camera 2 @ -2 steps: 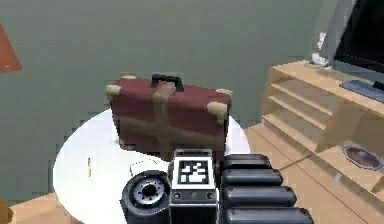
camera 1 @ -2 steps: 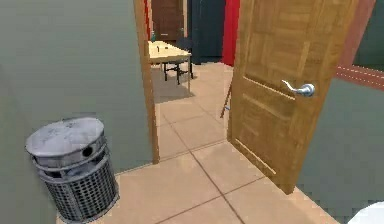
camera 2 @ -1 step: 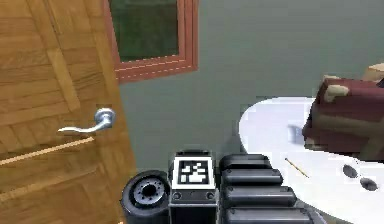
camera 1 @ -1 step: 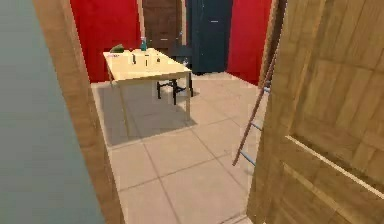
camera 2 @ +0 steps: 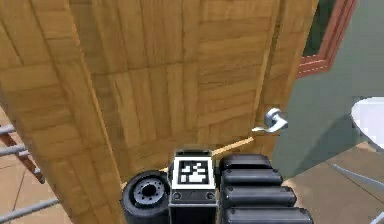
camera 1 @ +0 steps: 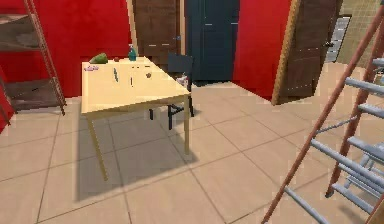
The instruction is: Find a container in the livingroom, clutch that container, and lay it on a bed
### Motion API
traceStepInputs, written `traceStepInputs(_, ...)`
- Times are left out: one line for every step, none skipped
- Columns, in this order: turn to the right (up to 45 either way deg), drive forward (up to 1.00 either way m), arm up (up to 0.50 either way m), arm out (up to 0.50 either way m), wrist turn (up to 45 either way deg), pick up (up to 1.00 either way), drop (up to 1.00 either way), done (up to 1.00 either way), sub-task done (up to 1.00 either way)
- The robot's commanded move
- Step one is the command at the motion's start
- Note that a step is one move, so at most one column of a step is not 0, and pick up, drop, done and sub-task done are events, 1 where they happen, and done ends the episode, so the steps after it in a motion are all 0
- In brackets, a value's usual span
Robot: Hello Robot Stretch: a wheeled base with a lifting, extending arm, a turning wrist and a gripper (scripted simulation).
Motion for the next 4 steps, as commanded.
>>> traceStepInputs(-21.0, 0.0, 0.0, 0.0, 0.0, 0.0, 0.0, 0.0, 0.0)
traceStepInputs(0.0, 0.25, 0.0, 0.0, 0.0, 0.0, 0.0, 0.0, 0.0)
traceStepInputs(30.0, 0.0, 0.0, 0.0, 0.0, 0.0, 0.0, 0.0, 0.0)
traceStepInputs(0.0, 0.95, 0.0, 0.0, 0.0, 0.0, 0.0, 0.0, 0.0)
